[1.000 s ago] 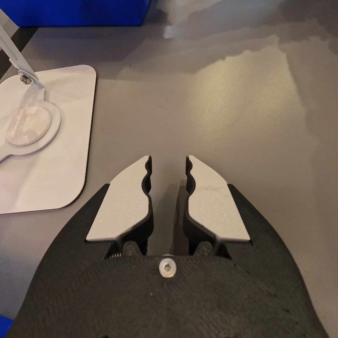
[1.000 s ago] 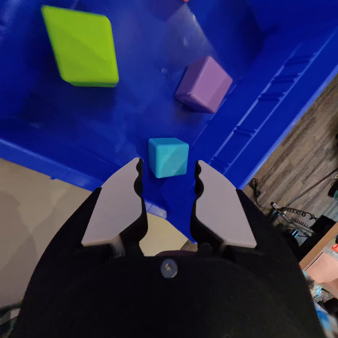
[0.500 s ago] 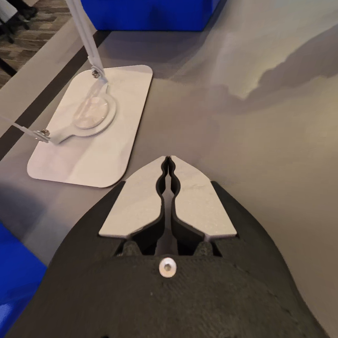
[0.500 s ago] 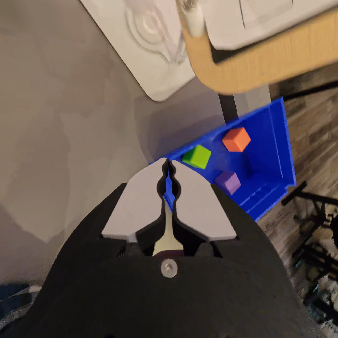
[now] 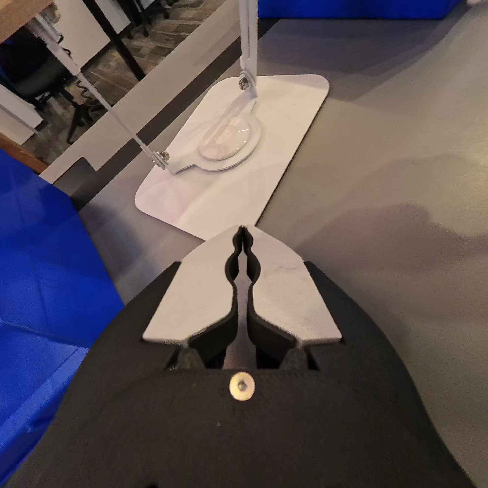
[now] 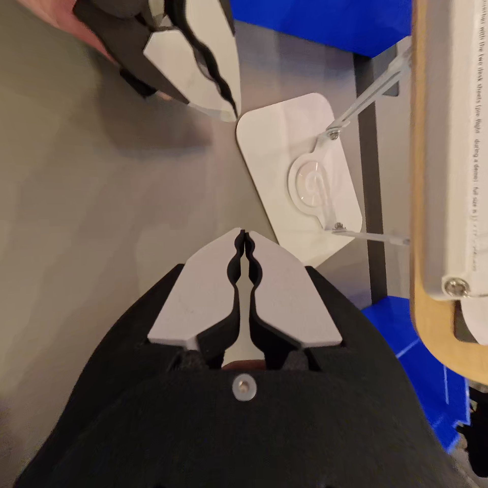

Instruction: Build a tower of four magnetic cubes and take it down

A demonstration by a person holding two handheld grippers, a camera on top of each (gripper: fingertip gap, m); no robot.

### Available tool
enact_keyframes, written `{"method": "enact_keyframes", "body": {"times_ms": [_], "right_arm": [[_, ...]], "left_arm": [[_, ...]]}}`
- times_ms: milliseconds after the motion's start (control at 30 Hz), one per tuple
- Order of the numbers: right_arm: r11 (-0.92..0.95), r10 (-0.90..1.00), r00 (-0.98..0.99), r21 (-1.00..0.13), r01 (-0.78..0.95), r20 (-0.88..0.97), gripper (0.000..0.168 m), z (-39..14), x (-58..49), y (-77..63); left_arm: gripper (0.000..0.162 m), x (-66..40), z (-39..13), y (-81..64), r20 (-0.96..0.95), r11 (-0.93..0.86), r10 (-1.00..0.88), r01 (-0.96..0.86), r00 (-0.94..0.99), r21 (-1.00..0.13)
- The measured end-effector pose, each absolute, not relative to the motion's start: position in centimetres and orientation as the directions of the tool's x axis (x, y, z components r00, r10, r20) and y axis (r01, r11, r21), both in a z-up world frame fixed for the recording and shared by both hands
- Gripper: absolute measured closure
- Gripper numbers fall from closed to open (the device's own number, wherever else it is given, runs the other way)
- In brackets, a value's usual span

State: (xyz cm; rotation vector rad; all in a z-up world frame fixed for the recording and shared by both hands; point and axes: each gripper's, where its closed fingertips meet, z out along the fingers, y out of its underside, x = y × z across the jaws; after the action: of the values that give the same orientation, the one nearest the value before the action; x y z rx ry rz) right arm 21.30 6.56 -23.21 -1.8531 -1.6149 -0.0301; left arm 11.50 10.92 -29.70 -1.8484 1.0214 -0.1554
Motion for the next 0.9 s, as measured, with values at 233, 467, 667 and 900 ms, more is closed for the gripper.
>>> {"method": "enact_keyframes", "body": {"times_ms": [233, 467, 667, 900], "right_arm": [[0.042, 0.800, 0.419, -0.736, 0.676, 0.430, 0.168, -24.0, 17.6, 8.6], [0.126, 0.728, 0.549, -0.867, 0.482, 0.410, 0.168, -25.2, 17.0, 8.8], [0.148, 0.655, 0.559, -0.813, 0.563, 0.507, 0.168, -26.3, 17.6, 9.8], [0.133, 0.629, 0.561, -0.785, 0.604, 0.538, 0.168, -26.9, 18.5, 10.6]], "left_arm": [[0.162, 10.8, -29.8, 11.6, -0.326, -0.188, -0.669, -0.576, 0.668, -0.795], [0.162, 10.7, -29.9, 11.8, -0.351, -0.185, -0.654, -0.592, 0.670, -0.785], [0.162, 9.8, -29.9, 12.5, -0.364, -0.211, -0.611, -0.589, 0.703, -0.780], [0.162, 10.1, -29.9, 12.5, -0.388, -0.195, -0.609, -0.605, 0.691, -0.772]]}}
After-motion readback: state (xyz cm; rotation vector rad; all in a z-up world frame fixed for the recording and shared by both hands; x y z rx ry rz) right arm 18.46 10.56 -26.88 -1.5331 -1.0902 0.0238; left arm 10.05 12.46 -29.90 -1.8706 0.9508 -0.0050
